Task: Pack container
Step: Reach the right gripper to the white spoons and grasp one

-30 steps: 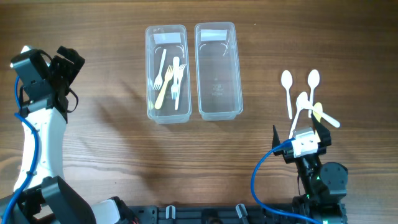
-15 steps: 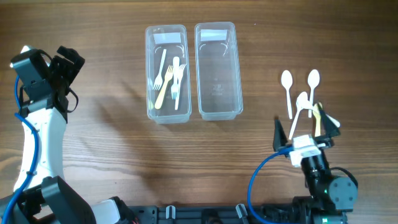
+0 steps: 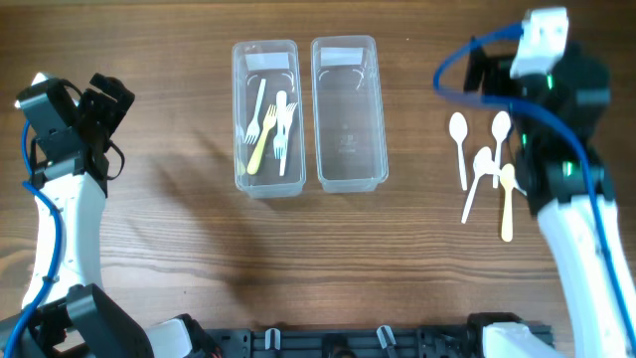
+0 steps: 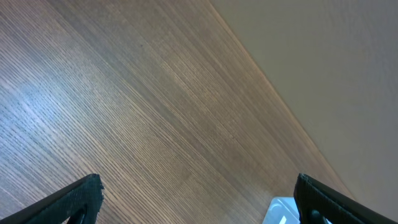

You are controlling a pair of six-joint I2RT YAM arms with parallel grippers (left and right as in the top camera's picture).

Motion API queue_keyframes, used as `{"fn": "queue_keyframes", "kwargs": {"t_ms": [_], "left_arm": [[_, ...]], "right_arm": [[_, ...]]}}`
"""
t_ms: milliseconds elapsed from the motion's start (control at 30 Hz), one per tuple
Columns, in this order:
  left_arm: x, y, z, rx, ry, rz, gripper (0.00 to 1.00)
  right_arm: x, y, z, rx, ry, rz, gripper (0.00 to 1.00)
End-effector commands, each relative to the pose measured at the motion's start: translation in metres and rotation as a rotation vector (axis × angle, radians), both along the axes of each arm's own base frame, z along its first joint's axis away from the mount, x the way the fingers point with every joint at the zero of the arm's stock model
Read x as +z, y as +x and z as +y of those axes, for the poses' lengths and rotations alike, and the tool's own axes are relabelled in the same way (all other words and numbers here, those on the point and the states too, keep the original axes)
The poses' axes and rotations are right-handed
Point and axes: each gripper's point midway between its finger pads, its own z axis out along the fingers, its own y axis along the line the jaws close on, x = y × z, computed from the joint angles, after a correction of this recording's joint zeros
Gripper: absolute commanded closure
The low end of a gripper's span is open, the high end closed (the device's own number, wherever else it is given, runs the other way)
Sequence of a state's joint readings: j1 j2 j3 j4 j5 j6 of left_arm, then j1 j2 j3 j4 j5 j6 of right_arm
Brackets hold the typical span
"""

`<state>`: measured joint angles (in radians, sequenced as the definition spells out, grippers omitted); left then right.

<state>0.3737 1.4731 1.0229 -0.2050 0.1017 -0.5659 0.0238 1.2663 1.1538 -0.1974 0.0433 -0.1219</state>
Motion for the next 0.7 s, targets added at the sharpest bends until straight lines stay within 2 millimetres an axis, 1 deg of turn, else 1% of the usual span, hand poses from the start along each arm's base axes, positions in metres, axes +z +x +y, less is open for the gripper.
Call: {"fn": "queue_keyframes", "kwargs": {"t_ms": [0,33,67,133,200,267,300,400,500,533,600,667], "left_arm": [[0.014,0.002,0.002,0.007,0.006,-0.032,0.00],[0.014,0.002,0.002,0.007,0.006,-0.033,0.00],[0.014,0.002,0.002,0.007,0.006,-0.033,0.00],[0.014,0.002,0.002,0.007,0.006,-0.032,0.00],[0.014,0.002,0.002,0.007,0.006,-0.032,0.00],[0.014,0.002,0.002,0.007,0.006,-0.032,0.00],[0.014,0.002,0.002,0.007,0.006,-0.032,0.00],[0.014,0.002,0.002,0.007,0.006,-0.032,0.00],[0.014,0.002,0.002,0.007,0.006,-0.032,0.00],[0.014,0.002,0.002,0.007,0.006,-0.032,0.00],[0.014,0.002,0.002,0.007,0.006,-0.033,0.00],[0.014,0.002,0.002,0.007,0.006,-0.032,0.00]], "right_arm": [[-0.012,0.019,-0.010,-0.048,-0.032,0.075,0.00],[-0.017,0.020,-0.010,-0.051,-0.024,0.091,0.00],[-0.026,0.017,-0.010,-0.065,0.012,0.126,0.00],[-0.040,0.007,-0.011,-0.124,0.138,0.190,0.00],[-0.059,-0.003,-0.017,-0.180,0.208,0.268,0.00],[-0.086,-0.013,-0.027,-0.229,0.234,0.377,0.01],[-0.098,-0.015,-0.029,-0.239,0.233,0.420,0.04],[-0.145,-0.025,-0.032,-0.258,0.207,0.598,0.16],[-0.182,-0.038,-0.039,-0.281,0.185,0.745,0.16],[-0.192,-0.042,-0.044,-0.292,0.182,0.779,0.15],[-0.203,-0.047,-0.054,-0.299,0.173,0.829,0.13],[-0.209,-0.054,-0.063,-0.275,0.151,0.869,0.13]]}}
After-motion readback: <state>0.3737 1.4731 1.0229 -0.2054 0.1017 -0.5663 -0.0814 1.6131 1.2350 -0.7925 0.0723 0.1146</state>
